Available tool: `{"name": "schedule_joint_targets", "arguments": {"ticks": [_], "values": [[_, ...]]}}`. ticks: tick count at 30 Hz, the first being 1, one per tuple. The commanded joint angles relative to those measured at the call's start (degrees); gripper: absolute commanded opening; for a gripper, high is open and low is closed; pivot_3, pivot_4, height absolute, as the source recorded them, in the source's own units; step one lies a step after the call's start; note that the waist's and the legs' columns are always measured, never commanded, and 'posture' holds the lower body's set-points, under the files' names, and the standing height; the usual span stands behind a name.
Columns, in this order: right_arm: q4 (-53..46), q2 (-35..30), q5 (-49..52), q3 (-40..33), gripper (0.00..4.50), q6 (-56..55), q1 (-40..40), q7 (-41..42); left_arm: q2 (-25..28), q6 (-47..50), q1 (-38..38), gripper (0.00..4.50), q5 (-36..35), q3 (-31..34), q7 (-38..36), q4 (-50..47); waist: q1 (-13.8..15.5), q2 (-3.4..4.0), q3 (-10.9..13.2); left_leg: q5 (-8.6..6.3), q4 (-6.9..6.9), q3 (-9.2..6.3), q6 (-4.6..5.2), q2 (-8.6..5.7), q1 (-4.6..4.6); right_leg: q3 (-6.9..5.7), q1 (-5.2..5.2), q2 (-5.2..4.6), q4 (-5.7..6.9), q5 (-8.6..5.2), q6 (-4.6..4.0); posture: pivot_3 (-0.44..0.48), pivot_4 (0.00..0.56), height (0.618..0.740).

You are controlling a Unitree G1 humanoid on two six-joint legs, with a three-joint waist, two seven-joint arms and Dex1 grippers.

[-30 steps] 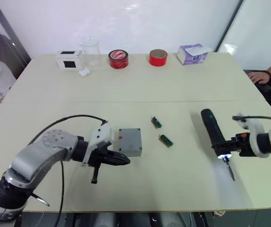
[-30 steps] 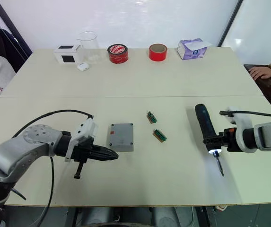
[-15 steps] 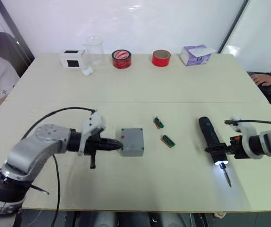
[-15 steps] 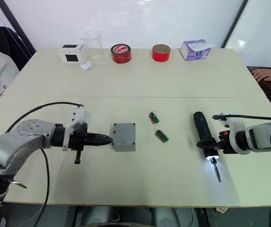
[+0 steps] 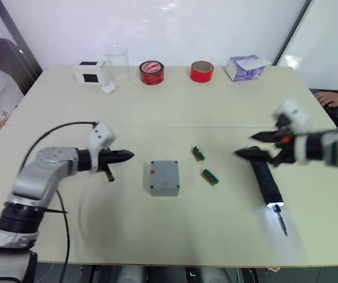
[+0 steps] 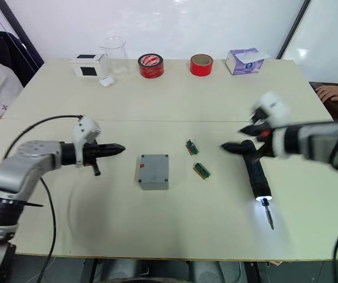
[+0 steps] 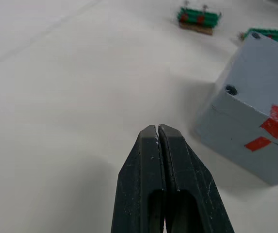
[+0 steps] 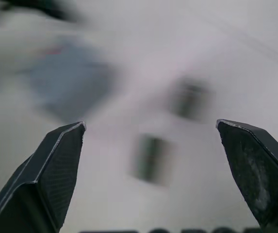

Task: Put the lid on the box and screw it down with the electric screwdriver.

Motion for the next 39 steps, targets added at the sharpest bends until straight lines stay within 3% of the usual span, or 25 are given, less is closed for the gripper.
{"name": "schedule_joint_targets", "arguments": {"ticks": [1,10,16,23,28,32,39], "values": [[-6.99,0.8,-4.87,5.04,4.48,-3.55,3.26,0.91,0.03,1.01,1.11,0.0,0.47,-1.65,-0.07,-5.34,-0.02,0.0,0.0,0.01,0.06,0.0,-0.01,0.0,-0.12,-0.01,-0.11,-0.05,0.04,0.01,0.0,0.0,0.15,0.74],[-4.87,12.16,-13.71,17.28,4.48,-4.98,1.88,-2.35,0.78,1.53,2.29,0.0,2.3,-5.58,-1.84,-7.81,-0.11,-0.03,-0.02,0.13,0.11,0.01,-0.2,-0.29,-0.09,-0.05,-0.1,-0.34,0.13,0.02,0.01,0.0,0.15,0.74],[-2.47,16.45,-16.69,20.19,4.48,-5.2,0.48,-1.11,-0.73,0.01,-0.17,0.0,3.95,-6.76,-2.55,-5.4,-0.02,-0.05,-0.04,0.13,0.12,-0.02,-0.21,-0.35,-0.11,-0.11,-0.08,-0.4,0.15,0.02,0.03,0.0,0.15,0.74],[-4.12,17.78,-15.84,19.75,4.48,-3.09,1.1,0.22,-5.52,-4.51,-5.4,0.0,8.57,-8.44,-1.78,2.55,-0.02,-0.07,-0.05,0.13,0.14,-0.08,-0.21,-0.42,-0.07,-0.17,0.0,-0.41,0.16,0.03,0.04,0.0,0.15,0.74],[-4.79,13.35,-17.41,16.18,4.48,-3.87,0.38,2.15,-1.04,-5.81,-3.85,0.0,11.32,-7.45,-3.65,3.0,-0.31,-0.07,-0.05,0.13,0.14,-0.08,-0.21,-0.42,-0.01,-0.16,-0.01,-0.41,0.26,0.05,0.06,0.0,0.15,0.74],[-1.54,8.87,-23.44,16.83,4.48,-8.6,-0.96,3.92,4.34,-3.92,0.01,0.0,9.48,-6.93,-7.97,-1.7,-0.28,-0.07,-0.05,0.13,0.12,-0.06,-0.21,-0.38,0.09,-0.16,0.0,-0.41,0.32,0.04,0.06,0.0,0.15,0.74],[6.87,11.91,-31.42,21.19,4.48,-16.52,-3.7,6.33,6.18,0.83,4.79,0.0,5.65,-6.72,-10.15,-9.17,-0.06,-0.09,-0.06,0.13,0.12,-0.04,-0.21,-0.39,0.2,-0.15,0.16,-0.45,0.31,0.03,0.06,0.0,0.15,0.74]]}}
